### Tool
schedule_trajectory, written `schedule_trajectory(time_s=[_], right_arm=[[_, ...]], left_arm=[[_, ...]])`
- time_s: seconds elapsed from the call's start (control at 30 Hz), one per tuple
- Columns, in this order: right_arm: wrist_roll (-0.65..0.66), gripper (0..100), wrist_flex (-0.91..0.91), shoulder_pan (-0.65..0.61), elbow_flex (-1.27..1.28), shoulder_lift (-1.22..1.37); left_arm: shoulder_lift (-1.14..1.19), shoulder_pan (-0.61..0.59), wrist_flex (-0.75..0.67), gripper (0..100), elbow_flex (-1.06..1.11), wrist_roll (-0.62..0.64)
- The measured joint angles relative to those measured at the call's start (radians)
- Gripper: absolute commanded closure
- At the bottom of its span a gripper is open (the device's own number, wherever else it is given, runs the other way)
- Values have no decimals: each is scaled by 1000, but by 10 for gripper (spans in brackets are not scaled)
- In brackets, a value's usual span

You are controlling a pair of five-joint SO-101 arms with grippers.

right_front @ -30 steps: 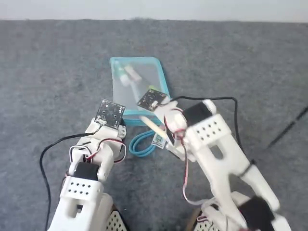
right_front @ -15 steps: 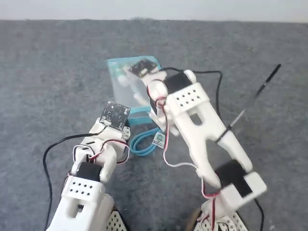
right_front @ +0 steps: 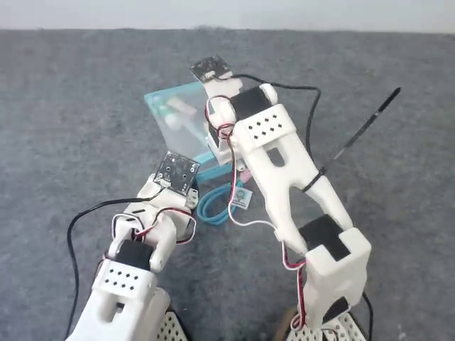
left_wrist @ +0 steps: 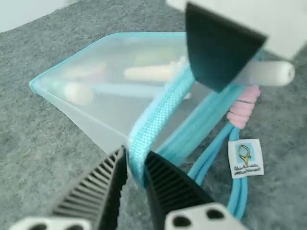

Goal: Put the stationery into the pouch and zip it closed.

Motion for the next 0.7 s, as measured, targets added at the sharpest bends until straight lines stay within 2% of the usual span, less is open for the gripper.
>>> schedule_trajectory(time_s=[0.07,0.27,0.53,0.7], right_arm=[[-3,820,11,-37,0,0],[21,818,37,-63,0,-98],[34,818,34,40,-8,-345],[57,818,-84,123,221,-537]], left_arm=[[0,0,0,988,0,0],[0,5,0,988,-2,0],[0,-2,2,988,2,0],[0,-29,60,988,-40,0]])
